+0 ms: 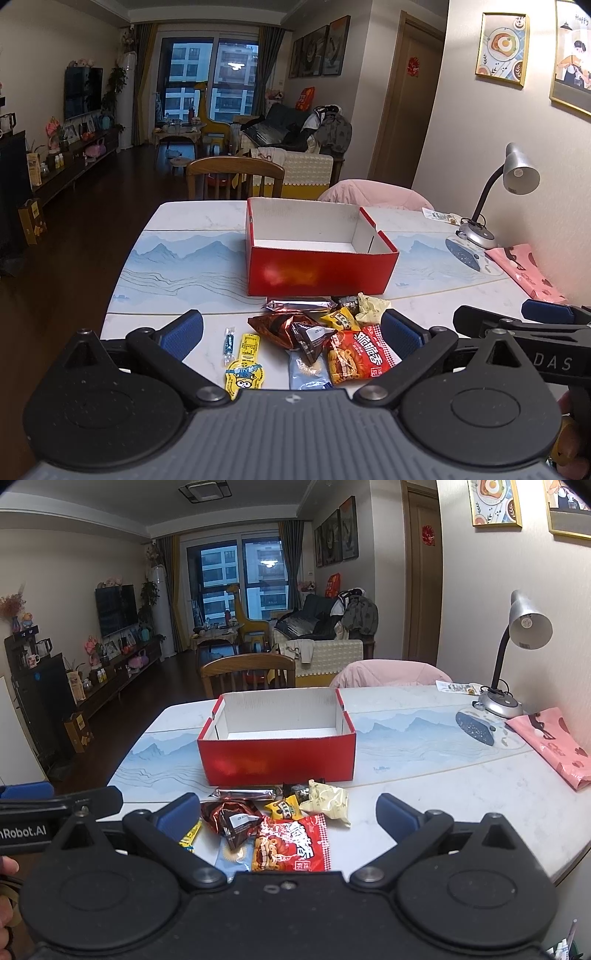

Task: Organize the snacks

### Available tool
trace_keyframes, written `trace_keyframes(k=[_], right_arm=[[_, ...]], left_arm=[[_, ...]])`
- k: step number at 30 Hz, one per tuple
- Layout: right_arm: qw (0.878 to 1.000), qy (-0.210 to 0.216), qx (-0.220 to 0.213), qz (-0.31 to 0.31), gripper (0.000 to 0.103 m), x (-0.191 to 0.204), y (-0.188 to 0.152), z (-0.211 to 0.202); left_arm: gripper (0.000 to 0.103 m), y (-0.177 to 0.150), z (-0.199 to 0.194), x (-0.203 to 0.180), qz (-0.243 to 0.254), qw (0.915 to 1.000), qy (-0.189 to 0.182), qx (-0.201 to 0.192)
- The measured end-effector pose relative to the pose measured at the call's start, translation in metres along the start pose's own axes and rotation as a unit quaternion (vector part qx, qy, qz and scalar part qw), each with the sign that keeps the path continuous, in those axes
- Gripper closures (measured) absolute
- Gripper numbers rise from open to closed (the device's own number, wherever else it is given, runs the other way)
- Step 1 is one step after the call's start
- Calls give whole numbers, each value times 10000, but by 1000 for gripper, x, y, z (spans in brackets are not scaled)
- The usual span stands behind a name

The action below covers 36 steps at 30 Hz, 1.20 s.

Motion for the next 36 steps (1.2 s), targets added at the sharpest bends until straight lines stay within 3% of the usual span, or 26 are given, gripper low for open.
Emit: trace_keyframes(k=[17,26,28,36], right_arm=[[9995,182,193,-158,1,6,-4,13],[9958,596,631,-297,1,23,-18,46],[9948,525,742,-449,2,26,-26,58],[9826,635,1699,-397,5,25,-80,101]], left_arm=[[0,-4,11,17,-143,9997,85,172],[0,-23,39,48,-526,9954,305,746],[0,-29,47,57,-599,9933,433,893],[1,-65,79,88,-735,9825,749,1538]])
Point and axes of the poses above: each gripper's, at about its wrist camera, not at the fingertips, and z roughly the way its jaws point, x to its left, y to its top, the point moved 8 cm from there along z, roughly the way its jaws point, and after that the axes turned 7 degrees about -z, right-handed, at the moved point
